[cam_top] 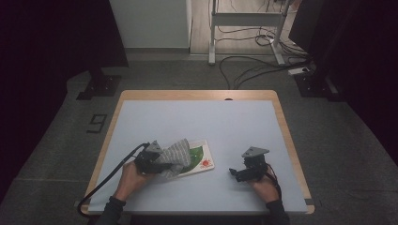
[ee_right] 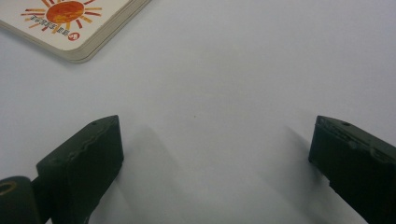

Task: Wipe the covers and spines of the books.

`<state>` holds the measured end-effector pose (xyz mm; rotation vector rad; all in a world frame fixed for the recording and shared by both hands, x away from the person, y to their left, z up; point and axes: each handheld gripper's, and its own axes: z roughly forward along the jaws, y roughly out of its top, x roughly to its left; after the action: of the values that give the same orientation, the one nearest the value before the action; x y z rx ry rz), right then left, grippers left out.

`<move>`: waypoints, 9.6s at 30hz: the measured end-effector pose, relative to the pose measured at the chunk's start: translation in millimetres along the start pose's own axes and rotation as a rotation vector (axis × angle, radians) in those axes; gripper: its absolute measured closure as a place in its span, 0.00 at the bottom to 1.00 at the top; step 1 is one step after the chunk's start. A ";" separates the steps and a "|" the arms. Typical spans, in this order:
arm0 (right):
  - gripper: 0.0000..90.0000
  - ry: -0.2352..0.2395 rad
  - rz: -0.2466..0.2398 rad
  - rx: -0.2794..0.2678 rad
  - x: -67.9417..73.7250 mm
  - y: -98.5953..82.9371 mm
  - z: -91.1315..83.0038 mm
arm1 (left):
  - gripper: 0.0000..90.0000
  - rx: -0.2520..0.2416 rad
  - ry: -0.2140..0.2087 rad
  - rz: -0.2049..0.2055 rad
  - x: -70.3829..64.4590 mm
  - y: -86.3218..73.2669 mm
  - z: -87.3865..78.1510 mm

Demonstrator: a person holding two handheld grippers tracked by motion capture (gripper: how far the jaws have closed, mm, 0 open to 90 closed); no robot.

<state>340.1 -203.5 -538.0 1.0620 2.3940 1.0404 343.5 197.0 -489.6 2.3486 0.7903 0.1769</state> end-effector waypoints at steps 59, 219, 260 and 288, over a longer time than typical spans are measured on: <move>0.02 0.002 -0.001 0.001 -0.4 0.0 0.0 | 0.69 0.052 -0.051 0.168 -60.2 86.5 75.2; 0.02 -0.003 -0.001 -0.001 0.2 0.0 0.1 | 0.00 -0.198 0.167 -0.076 44.5 -17.4 -84.9; 0.02 -0.001 -0.001 0.000 0.1 0.0 0.1 | 0.00 -0.084 0.107 0.047 10.9 -35.6 13.4; 0.02 0.005 0.003 0.008 -0.5 1.2 -0.1 | 0.00 -0.062 0.036 0.020 -14.8 -25.6 31.5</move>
<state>340.9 -203.4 -537.1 1.0668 2.4033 1.0365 328.7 187.1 -529.0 2.3014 0.7685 0.2490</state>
